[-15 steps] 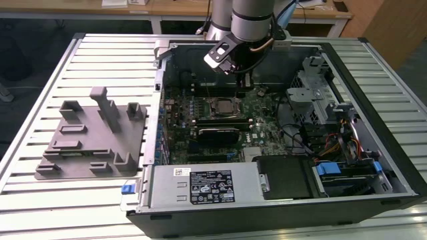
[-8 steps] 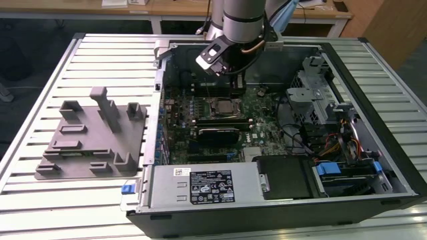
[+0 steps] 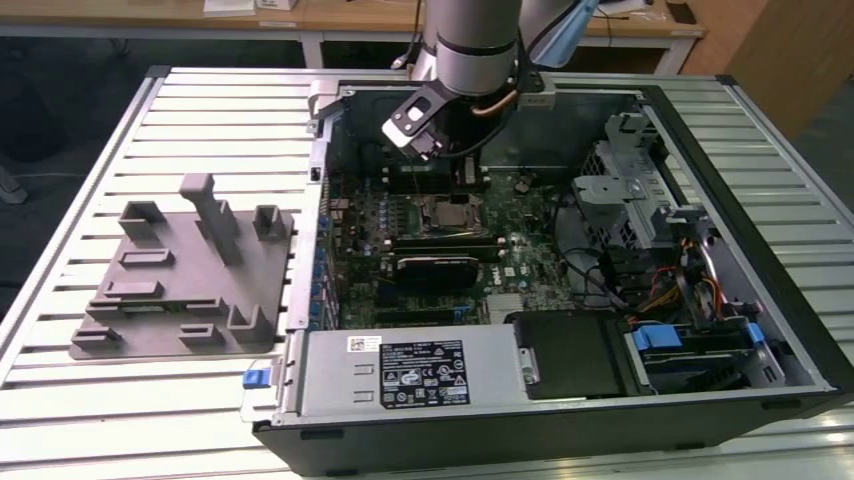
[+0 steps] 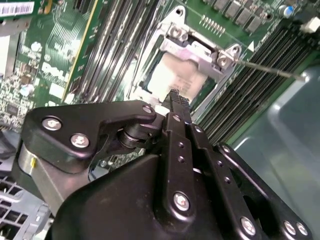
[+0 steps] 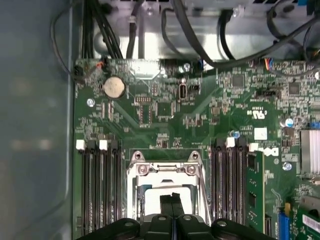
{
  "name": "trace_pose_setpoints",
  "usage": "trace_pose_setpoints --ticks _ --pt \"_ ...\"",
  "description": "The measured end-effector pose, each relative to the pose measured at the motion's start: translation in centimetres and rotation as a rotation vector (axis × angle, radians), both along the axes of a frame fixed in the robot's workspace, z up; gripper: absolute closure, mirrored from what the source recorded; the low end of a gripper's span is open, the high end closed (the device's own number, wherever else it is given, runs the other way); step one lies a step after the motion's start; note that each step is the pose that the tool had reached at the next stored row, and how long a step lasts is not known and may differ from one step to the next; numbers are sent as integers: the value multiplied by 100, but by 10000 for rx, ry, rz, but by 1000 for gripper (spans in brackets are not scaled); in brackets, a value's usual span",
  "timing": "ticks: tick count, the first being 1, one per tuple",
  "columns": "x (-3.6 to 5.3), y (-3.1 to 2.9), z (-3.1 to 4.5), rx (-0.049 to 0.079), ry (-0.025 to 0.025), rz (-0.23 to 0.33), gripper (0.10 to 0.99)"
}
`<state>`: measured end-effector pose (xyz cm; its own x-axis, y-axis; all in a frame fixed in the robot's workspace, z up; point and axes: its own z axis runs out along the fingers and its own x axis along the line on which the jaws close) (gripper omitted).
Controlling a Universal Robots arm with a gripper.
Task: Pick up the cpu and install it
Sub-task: 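Close the cpu cover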
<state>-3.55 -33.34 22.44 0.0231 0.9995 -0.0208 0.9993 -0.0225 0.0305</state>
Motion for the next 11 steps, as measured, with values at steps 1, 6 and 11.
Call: trace_pose_setpoints --ticks 1,6,11 --pt "-13 -3 -12 -1 7 -1 980" --pt "-68 -14 -68 -4 38 -9 980" --pt "-75 -18 -78 -17 40 -10 980"
